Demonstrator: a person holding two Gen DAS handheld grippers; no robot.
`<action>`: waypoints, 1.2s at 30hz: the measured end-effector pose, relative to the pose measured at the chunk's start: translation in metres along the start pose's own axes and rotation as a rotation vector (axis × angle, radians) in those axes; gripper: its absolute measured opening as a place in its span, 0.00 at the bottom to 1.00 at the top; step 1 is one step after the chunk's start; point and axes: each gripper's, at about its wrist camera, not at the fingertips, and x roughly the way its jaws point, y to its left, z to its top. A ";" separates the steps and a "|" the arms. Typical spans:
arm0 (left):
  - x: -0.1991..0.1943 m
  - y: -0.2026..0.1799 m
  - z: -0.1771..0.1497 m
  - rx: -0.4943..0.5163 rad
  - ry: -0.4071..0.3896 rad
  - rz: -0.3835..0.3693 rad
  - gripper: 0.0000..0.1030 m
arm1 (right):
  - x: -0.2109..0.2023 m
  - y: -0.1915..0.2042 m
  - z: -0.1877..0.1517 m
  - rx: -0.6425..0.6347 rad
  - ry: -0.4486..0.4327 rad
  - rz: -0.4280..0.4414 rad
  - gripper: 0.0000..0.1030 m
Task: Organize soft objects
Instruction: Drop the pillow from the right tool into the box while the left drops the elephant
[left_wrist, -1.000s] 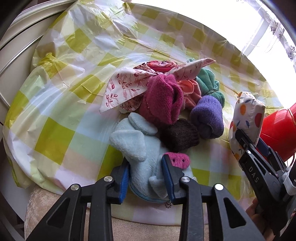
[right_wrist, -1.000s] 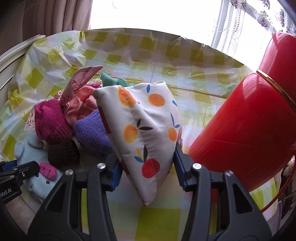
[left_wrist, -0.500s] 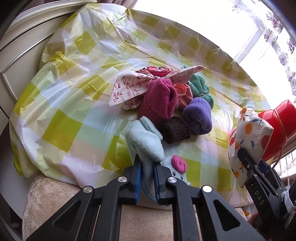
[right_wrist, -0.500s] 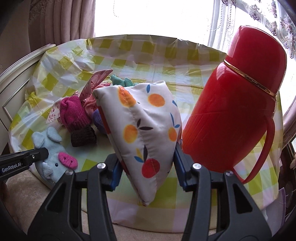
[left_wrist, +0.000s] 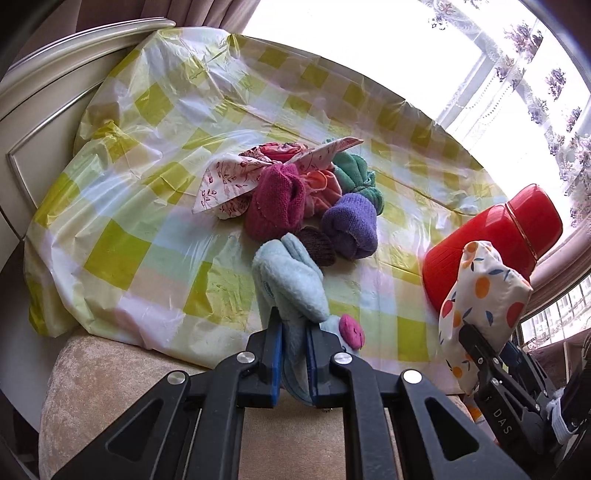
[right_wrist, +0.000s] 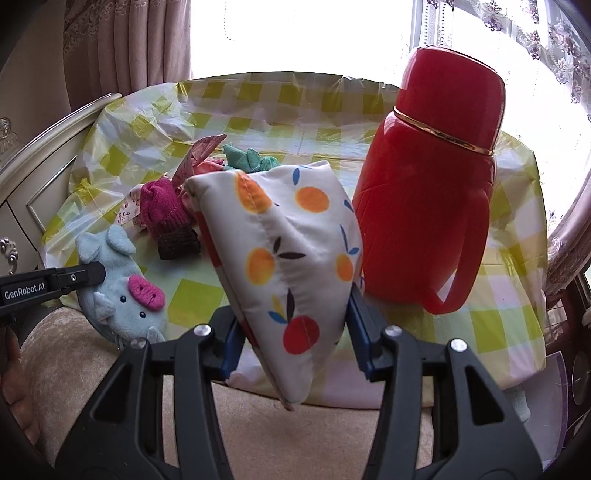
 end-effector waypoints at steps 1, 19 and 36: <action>-0.002 -0.004 -0.001 0.003 0.001 -0.012 0.11 | -0.003 -0.003 -0.002 0.005 0.002 -0.001 0.51; -0.003 -0.116 -0.034 0.196 0.075 -0.246 0.11 | -0.064 -0.095 -0.053 0.145 0.030 -0.141 0.51; 0.010 -0.237 -0.114 0.442 0.304 -0.496 0.11 | -0.118 -0.235 -0.120 0.407 0.127 -0.422 0.52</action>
